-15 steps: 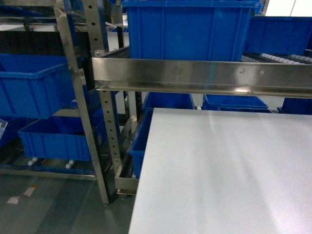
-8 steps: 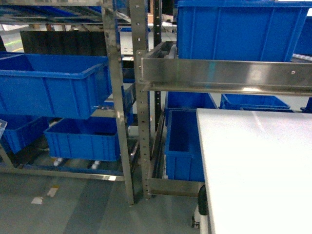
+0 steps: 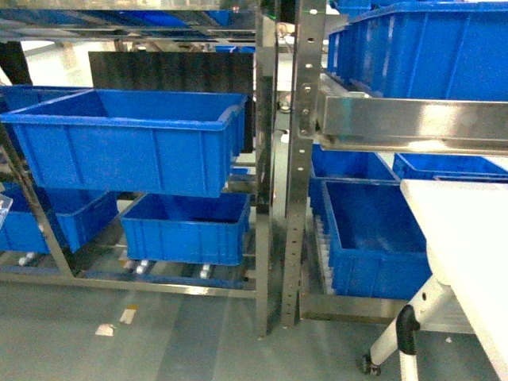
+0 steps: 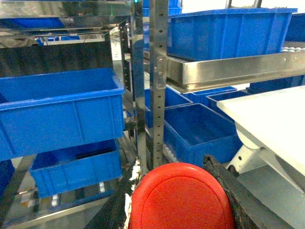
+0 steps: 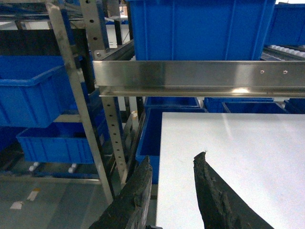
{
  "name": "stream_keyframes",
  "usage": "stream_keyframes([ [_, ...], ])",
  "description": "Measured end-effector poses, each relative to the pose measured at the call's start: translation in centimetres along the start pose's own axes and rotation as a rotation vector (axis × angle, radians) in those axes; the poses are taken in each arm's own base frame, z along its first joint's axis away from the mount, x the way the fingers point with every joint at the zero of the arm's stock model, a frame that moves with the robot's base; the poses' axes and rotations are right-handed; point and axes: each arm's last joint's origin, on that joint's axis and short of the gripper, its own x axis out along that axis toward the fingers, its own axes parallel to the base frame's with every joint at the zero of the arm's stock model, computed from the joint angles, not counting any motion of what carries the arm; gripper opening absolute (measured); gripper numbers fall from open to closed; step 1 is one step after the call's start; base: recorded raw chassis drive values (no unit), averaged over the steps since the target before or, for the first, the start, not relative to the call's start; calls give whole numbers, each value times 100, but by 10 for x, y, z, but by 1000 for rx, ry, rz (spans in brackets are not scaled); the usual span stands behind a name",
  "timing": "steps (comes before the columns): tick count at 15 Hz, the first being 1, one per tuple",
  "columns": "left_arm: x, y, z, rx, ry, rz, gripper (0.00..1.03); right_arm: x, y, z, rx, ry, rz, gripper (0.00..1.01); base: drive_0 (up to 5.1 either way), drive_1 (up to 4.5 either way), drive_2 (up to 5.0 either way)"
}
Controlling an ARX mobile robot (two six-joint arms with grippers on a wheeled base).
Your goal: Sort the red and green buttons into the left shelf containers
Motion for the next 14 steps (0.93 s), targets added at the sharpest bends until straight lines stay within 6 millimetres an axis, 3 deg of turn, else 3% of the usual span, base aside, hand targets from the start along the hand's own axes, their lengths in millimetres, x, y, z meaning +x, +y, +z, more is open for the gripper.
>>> stream_keyframes([
  [14, 0, 0, 0, -1, 1, 0, 31, 0, 0, 0, 0, -1, 1, 26, -499, 237, 237],
])
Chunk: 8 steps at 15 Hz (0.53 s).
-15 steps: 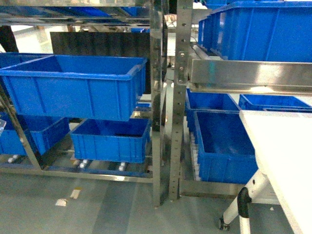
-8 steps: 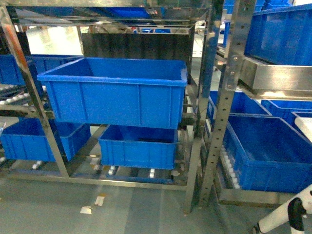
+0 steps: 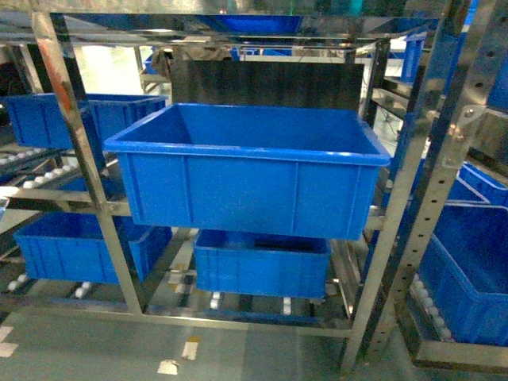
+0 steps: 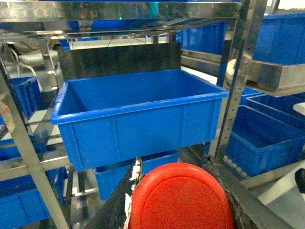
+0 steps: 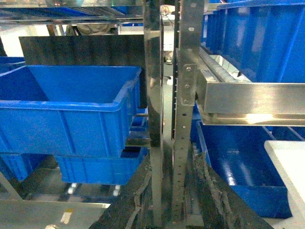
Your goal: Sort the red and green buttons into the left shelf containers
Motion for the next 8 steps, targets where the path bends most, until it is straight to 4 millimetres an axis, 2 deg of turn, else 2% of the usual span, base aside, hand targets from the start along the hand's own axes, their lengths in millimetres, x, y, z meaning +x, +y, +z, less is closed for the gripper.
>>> stream_keyframes([
  [8, 0, 0, 0, 1, -2, 0, 31, 0, 0, 0, 0, 1, 0, 26, -499, 237, 237],
])
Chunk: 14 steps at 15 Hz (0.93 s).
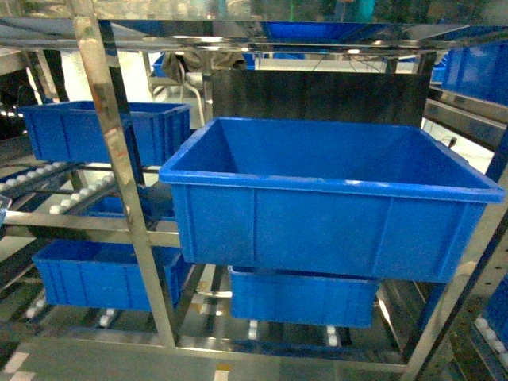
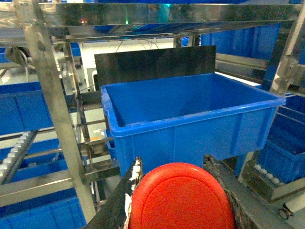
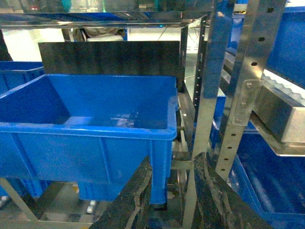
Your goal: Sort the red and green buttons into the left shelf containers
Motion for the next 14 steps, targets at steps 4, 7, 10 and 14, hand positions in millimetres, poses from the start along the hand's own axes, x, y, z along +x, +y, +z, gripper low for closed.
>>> stream_keyframes([
  [4, 0, 1, 0, -1, 1, 5, 31, 0, 1, 0, -1, -1, 7, 26, -499, 237, 237],
  [7, 0, 1, 0, -1, 1, 5, 31, 0, 1, 0, 0, 3, 8, 26, -499, 237, 237],
  [10, 0, 0, 0, 0, -3, 5, 31, 0, 1, 0, -1, -1, 7, 26, -499, 237, 237],
  [14, 0, 0, 0, 0, -2, 3, 31, 0, 1, 0, 0, 1, 3, 26, -499, 237, 237],
])
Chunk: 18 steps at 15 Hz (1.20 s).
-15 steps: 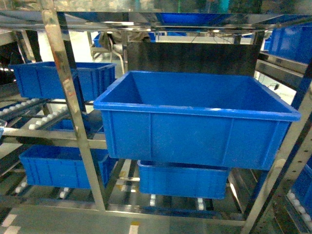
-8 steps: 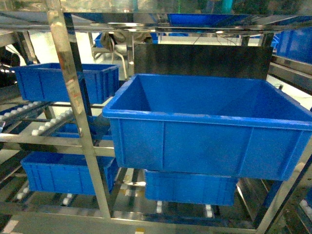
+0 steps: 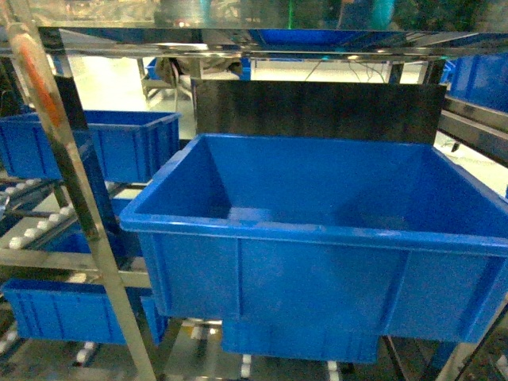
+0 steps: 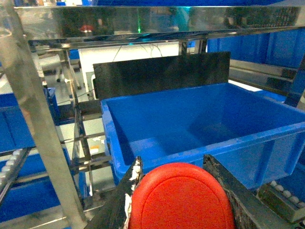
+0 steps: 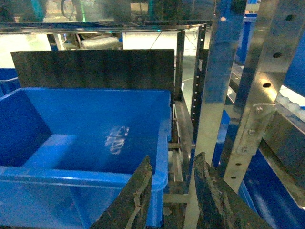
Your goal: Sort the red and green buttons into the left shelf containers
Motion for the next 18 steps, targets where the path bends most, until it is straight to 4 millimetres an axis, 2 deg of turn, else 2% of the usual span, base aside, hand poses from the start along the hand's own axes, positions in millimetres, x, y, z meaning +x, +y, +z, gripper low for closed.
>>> stream_keyframes([
  [11, 0, 0, 0, -2, 4, 0, 31, 2, 0, 1, -16, -17, 11, 26, -499, 237, 237],
  [13, 0, 0, 0, -1, 3, 0, 31, 13, 6, -11, -17, 27, 62, 26, 0, 0, 0],
  [18, 0, 0, 0, -1, 3, -1, 31, 35, 40, -28, -42, 80, 165, 26, 0, 0, 0],
])
